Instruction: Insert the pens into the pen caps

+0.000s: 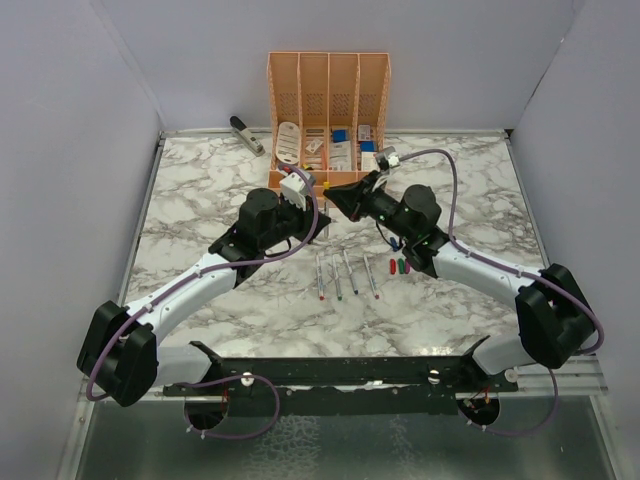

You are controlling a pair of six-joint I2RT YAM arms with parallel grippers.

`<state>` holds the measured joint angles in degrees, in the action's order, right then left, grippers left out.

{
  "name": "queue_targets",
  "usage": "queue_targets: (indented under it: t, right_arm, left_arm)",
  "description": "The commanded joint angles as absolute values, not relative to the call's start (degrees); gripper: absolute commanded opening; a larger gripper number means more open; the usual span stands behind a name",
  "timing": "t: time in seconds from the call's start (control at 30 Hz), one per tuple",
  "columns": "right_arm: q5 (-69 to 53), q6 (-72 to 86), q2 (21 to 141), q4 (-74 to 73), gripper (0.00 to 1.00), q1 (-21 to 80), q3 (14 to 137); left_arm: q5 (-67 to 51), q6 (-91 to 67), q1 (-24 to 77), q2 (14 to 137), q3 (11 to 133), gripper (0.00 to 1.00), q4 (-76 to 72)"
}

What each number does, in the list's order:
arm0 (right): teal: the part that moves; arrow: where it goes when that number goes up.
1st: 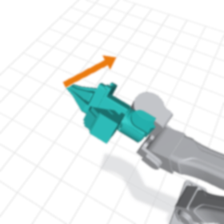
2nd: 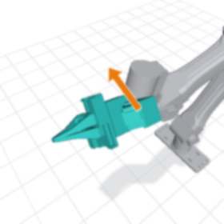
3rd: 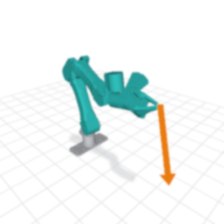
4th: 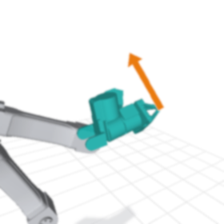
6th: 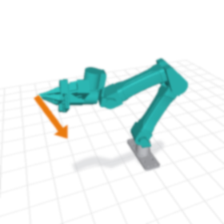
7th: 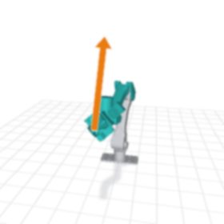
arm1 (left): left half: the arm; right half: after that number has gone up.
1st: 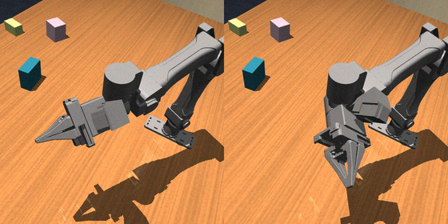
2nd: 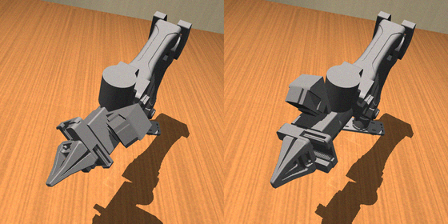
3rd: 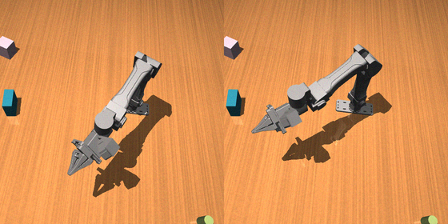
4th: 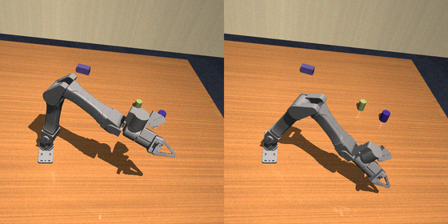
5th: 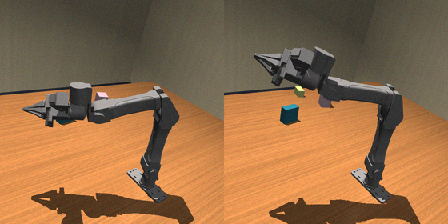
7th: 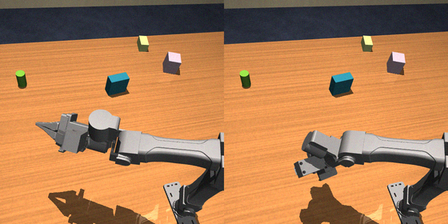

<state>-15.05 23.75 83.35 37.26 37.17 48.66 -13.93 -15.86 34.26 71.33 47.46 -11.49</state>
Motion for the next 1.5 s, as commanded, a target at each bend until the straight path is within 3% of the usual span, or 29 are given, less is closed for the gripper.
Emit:
queue_targets:
  t: [0.0,0.37,0.7,0.77,0.83,1.1,1.47]
  right_arm:
    - [-17.55,21.85,86.44,21.82,0.01,39.33,46.47]
    - [-13.79,21.48,86.43,23.01,0.04,39.46,51.18]
    - [1.25,15.30,81.95,22.73,0.59,39.46,61.09]
    - [5.07,14.32,80.04,23.21,0.81,39.37,61.13]
    - [9.25,13.97,78.37,23.50,0.90,39.37,60.84]
    - [18.05,13.28,78.44,14.62,0.94,37.44,64.80]
    - [23.43,13.30,73.84,13.77,0.95,36.65,58.36]
  left_arm:
    - [-9.61,-14.52,34.02,68.23,53.19,0.00,-28.43]
    - [-12.71,-15.75,34.01,67.14,49.31,0.00,-22.28]
    - [-6.85,-15.23,34.01,64.00,44.00,0.00,-5.92]
    - [-4.60,-15.00,34.01,64.40,43.98,0.00,-1.99]
    - [-2.38,-14.69,33.93,65.71,44.72,0.00,1.74]
    - [0.34,-17.56,29.73,75.59,48.14,0.00,9.46]
    - [-4.17,-21.51,21.92,90.25,53.77,0.00,14.10]
